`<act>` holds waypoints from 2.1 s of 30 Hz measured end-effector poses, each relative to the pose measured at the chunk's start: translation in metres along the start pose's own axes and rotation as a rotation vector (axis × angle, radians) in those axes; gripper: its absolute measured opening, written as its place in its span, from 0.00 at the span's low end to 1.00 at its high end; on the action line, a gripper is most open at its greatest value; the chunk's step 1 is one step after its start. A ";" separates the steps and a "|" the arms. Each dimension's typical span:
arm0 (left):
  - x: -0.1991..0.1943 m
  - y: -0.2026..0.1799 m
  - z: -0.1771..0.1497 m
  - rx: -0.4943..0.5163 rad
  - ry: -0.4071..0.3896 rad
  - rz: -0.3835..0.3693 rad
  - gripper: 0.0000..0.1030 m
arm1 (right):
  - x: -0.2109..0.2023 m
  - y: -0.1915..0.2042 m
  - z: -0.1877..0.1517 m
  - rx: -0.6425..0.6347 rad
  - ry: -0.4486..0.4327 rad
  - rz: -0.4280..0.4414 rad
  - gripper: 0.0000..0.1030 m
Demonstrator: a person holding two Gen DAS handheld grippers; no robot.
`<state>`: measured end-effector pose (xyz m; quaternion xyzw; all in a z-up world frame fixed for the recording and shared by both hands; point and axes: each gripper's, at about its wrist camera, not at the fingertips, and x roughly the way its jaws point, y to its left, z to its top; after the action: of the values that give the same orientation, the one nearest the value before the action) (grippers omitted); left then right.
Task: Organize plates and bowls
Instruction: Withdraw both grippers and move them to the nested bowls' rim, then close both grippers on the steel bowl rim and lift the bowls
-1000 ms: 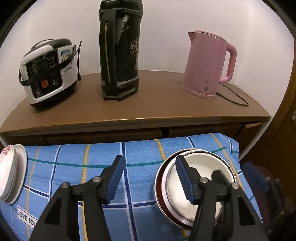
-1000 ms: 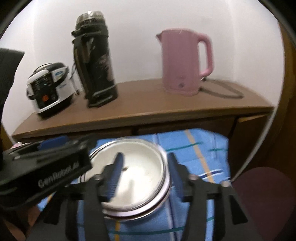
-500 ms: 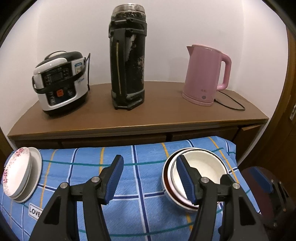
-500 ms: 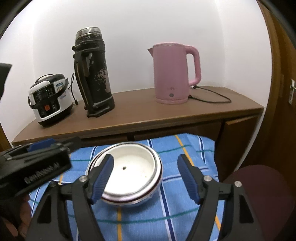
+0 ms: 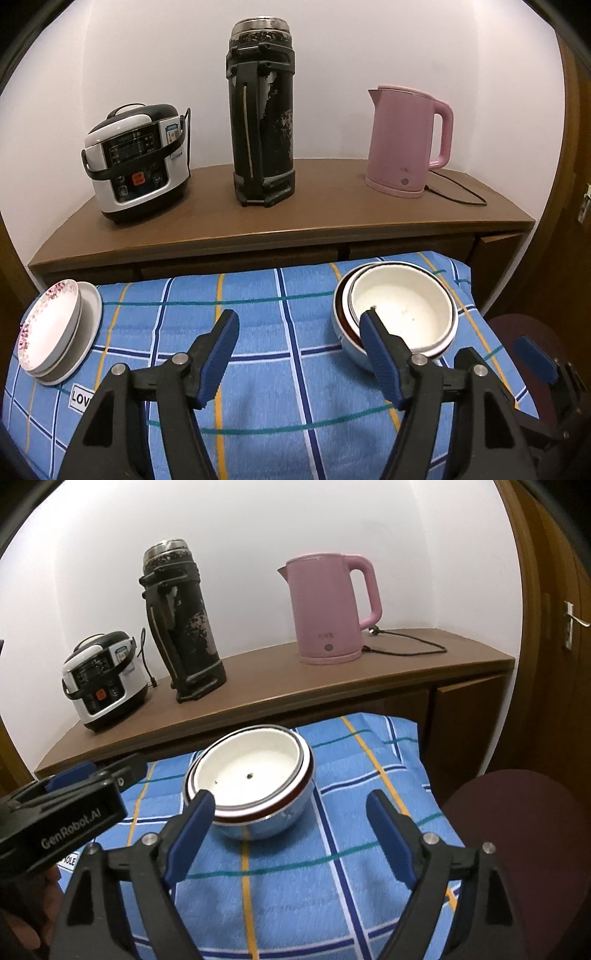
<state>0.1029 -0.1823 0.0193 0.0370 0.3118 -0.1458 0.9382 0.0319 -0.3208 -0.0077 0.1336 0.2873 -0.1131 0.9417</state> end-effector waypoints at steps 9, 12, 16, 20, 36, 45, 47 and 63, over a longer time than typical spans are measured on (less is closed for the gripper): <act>-0.007 0.000 -0.012 -0.001 0.007 0.007 0.68 | -0.012 -0.003 -0.013 0.038 0.011 0.013 0.84; -0.009 -0.001 -0.015 -0.008 0.016 -0.001 0.68 | -0.014 -0.005 -0.015 0.046 0.018 0.014 0.84; -0.010 -0.005 -0.019 0.011 0.017 0.009 0.74 | -0.017 -0.009 -0.018 0.049 0.017 0.012 0.85; -0.007 -0.007 -0.022 0.042 0.002 0.038 0.78 | -0.021 -0.015 -0.017 0.048 0.000 0.006 0.89; 0.019 0.000 -0.002 0.001 -0.003 0.027 0.78 | 0.009 -0.034 0.016 0.059 -0.004 0.002 0.89; 0.053 0.021 0.017 -0.207 0.059 -0.066 0.79 | 0.052 -0.038 0.029 0.099 0.061 0.033 0.92; 0.061 0.011 0.020 -0.156 0.060 -0.042 0.79 | 0.064 -0.035 0.027 0.112 0.078 0.038 0.83; 0.106 -0.008 0.013 -0.111 0.134 -0.070 0.78 | 0.101 -0.035 0.017 0.221 0.147 0.087 0.44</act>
<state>0.1891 -0.2184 -0.0328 -0.0162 0.3825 -0.1584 0.9101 0.1119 -0.3732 -0.0582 0.2568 0.3354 -0.0932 0.9016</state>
